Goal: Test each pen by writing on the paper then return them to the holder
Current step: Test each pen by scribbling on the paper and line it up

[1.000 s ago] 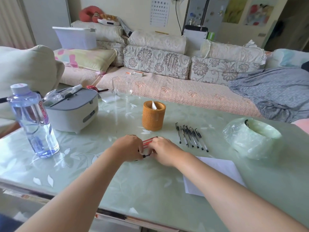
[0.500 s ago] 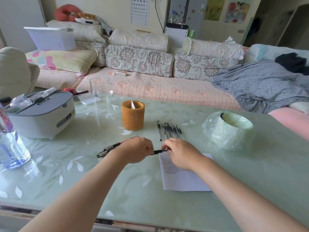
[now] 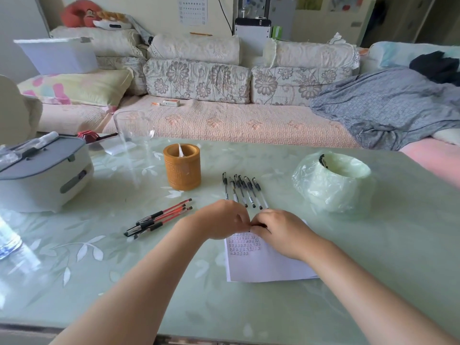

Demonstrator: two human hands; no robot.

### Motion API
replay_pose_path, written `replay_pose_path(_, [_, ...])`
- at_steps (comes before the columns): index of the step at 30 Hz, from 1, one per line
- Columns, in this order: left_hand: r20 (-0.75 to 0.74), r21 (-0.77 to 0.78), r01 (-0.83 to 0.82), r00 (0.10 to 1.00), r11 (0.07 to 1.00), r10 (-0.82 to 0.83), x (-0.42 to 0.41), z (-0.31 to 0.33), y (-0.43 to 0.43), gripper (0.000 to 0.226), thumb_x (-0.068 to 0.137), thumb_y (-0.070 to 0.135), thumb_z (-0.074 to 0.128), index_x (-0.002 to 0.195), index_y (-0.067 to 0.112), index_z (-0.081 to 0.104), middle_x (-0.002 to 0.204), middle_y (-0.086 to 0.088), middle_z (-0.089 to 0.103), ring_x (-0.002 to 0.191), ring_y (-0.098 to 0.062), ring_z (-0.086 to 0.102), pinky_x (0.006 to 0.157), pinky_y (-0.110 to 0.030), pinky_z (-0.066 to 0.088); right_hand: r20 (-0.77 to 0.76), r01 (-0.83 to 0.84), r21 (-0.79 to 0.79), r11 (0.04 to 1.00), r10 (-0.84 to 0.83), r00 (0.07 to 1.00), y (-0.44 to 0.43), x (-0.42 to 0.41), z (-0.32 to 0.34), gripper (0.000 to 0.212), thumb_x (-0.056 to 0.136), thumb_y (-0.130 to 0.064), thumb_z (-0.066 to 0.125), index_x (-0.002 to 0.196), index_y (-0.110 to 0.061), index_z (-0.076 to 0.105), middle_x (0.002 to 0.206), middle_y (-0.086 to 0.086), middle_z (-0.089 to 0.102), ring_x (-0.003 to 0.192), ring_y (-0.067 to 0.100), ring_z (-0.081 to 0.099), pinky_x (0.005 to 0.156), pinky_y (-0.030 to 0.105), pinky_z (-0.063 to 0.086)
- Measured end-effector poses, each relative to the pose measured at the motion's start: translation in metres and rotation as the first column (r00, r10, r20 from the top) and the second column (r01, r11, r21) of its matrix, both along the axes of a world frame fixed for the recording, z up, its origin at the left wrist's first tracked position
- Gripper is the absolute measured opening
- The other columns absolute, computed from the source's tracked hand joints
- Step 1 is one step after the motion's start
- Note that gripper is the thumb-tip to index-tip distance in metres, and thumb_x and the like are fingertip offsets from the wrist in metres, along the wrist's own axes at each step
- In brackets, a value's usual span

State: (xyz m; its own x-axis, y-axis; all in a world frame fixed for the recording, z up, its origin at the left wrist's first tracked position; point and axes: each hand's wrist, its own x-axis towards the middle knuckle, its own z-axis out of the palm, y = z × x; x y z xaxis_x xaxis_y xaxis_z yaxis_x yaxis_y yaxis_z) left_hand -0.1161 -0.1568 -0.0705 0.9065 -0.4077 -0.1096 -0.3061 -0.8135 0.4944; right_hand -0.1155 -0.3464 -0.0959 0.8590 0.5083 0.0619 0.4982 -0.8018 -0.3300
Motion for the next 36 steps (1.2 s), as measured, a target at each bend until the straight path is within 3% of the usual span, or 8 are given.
replay_pose_path(5, [-0.026,0.072,0.020,1.000,0.997,-0.018,-0.001,0.006,-0.003,0.009,0.089,0.027,0.066,0.096,0.026,0.071,0.091,0.014,0.066,0.087,-0.009,0.062,0.078,-0.022,0.049,-0.043,-0.029,-0.016,0.999,0.029,0.999,-0.001,-0.004,-0.003,0.021,0.101,-0.035,0.045,0.104,-0.024,0.063,0.098,-0.008,0.059,0.094,0.015,0.056,0.083,0.034,0.046])
replay_pose_path(10, [-0.024,0.018,-0.012,1.000,1.000,0.012,-0.001,0.005,-0.004,0.005,0.087,0.026,0.070,0.092,0.026,0.072,0.088,0.013,0.067,0.085,-0.011,0.064,0.075,-0.022,0.051,-0.071,-0.001,0.002,1.000,0.001,0.997,-0.001,-0.008,-0.009,0.023,0.100,-0.039,0.041,0.089,-0.026,0.057,0.086,-0.008,0.058,0.082,0.016,0.056,0.071,0.034,0.046])
replay_pose_path(15, [-0.010,-0.079,-0.020,1.000,0.997,0.019,-0.002,0.003,-0.003,0.006,0.083,0.028,0.075,0.088,0.027,0.072,0.087,0.009,0.070,0.082,-0.011,0.065,0.075,-0.025,0.053,-0.074,0.003,0.035,0.999,-0.001,0.997,0.001,-0.012,-0.009,0.024,0.102,-0.032,0.041,0.098,-0.019,0.061,0.091,0.000,0.061,0.085,0.022,0.056,0.073,0.037,0.045])
replay_pose_path(20, [-0.037,-0.093,-0.028,0.999,0.995,0.025,-0.001,0.001,0.001,0.009,0.081,0.028,0.077,0.079,0.028,0.069,0.079,0.007,0.066,0.076,-0.017,0.064,0.071,-0.033,0.054,0.062,0.015,-0.059,0.998,-0.011,0.998,0.001,-0.017,-0.009,0.024,0.102,-0.037,0.037,0.110,-0.028,0.058,0.091,0.000,0.066,0.085,0.027,0.058,0.067,0.035,0.040])
replay_pose_path(26, [-0.071,-0.054,-0.019,0.997,0.998,0.015,-0.001,0.005,0.007,0.009,0.082,0.030,0.076,0.079,0.031,0.068,0.074,0.015,0.064,0.070,-0.004,0.060,0.065,-0.020,0.049,-0.054,0.025,-0.016,1.000,-0.025,0.998,0.003,-0.020,-0.006,0.025,0.100,-0.046,0.038,0.104,-0.033,0.059,0.093,-0.005,0.067,0.090,0.022,0.058,0.074,0.035,0.046])
replay_pose_path(30, [-0.036,0.025,-0.026,0.999,0.999,0.027,0.000,0.007,0.012,0.004,0.086,0.027,0.072,0.089,0.026,0.070,0.084,0.017,0.066,0.074,0.003,0.058,0.060,-0.014,0.039,-0.175,0.059,0.042,0.997,-0.051,0.983,-0.002,-0.020,-0.006,0.039,0.099,-0.033,0.041,0.138,-0.032,0.044,0.125,-0.002,0.061,0.115,0.018,0.055,0.087,0.030,0.042])
replay_pose_path(32, [-0.026,0.033,-0.044,0.999,0.998,0.045,0.001,0.005,0.015,0.006,0.086,0.026,0.072,0.091,0.026,0.070,0.089,0.015,0.068,0.077,-0.001,0.059,0.062,-0.016,0.040,-0.239,0.071,0.162,0.984,-0.030,0.971,-0.005,-0.020,-0.006,0.037,0.098,-0.016,0.040,0.129,-0.036,0.044,0.110,-0.002,0.061,0.095,0.013,0.056,0.078,0.026,0.041])
replay_pose_path(36, [-0.058,0.102,-0.040,0.997,0.994,0.046,0.003,-0.002,0.017,0.014,0.085,0.025,0.072,0.098,0.027,0.068,0.098,0.012,0.069,0.080,-0.005,0.060,0.062,-0.018,0.040,-0.325,0.202,0.446,0.872,-0.053,0.944,-0.008,-0.015,-0.004,0.039,0.096,0.000,0.042,0.091,-0.031,0.065,0.075,-0.007,0.061,0.055,0.007,0.052,0.056,0.024,0.043])
